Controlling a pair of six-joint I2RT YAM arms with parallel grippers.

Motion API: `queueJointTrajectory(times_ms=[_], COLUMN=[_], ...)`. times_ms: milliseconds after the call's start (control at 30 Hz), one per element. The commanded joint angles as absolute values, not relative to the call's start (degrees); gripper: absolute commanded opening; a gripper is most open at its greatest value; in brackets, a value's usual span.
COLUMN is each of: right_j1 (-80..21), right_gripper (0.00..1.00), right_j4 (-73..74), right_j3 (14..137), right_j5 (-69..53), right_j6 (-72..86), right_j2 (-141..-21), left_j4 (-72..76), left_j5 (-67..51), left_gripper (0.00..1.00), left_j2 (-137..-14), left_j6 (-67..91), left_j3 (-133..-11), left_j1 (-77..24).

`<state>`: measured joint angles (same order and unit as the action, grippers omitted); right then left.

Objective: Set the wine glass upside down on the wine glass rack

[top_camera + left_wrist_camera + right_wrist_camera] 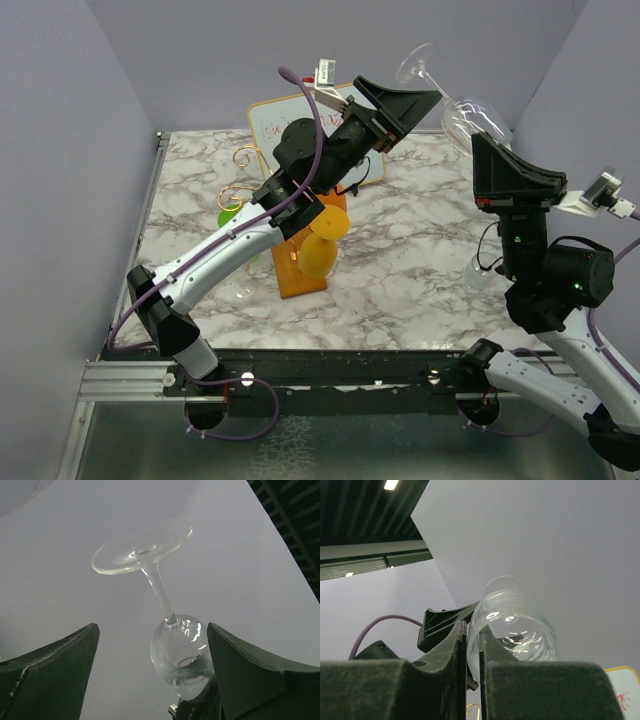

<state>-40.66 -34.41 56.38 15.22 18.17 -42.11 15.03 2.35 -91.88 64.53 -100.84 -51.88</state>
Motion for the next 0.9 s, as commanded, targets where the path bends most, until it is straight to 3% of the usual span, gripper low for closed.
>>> queueJointTrajectory(times_ms=[0, 267, 400, 567, 633, 700, 867], right_j1=[-40.9, -40.8, -40.8, -40.9, -40.8, -40.9, -40.8], right_gripper=[0.01, 0.01, 0.01, 0.01, 0.01, 0.03, 0.24], right_j4=[-39.4, -37.3, -37.5, -37.9, -37.5, -36.0, -31.0], right_j3=[55.8, 56.2, 55.9, 55.4, 55.5, 55.7, 55.5], right_j5=[10.9, 8.2, 6.4, 4.8, 3.7, 3.3, 4.0], right_j6=[21.2, 21.7, 22.1, 22.6, 22.4, 22.3, 22.6], right_j2=[-42.5, -42.9, -43.4, -43.7, -43.7, -43.6, -41.2], left_j4=[19.4, 19.5, 19.9, 20.8, 21.5, 21.9, 22.7], left_j5=[2.0, 3.1, 2.8, 2.4, 1.7, 0.3, -3.4], left_gripper=[0.77, 0.59, 0.44, 0.21, 0.02, 0.0, 0.0], left_j2=[-93.0, -90.7, -90.3, -89.7, -89.6, -89.8, -89.0], left_j6=[68.0, 67.4, 69.1, 68.9, 67.2, 64.8, 57.7], left_j3=[-103.1, -101.5, -100.8, -100.1, -100.4, -101.1, -100.7], left_j1=[-52.1, -51.9, -51.9, -51.9, -51.9, -51.9, -51.9])
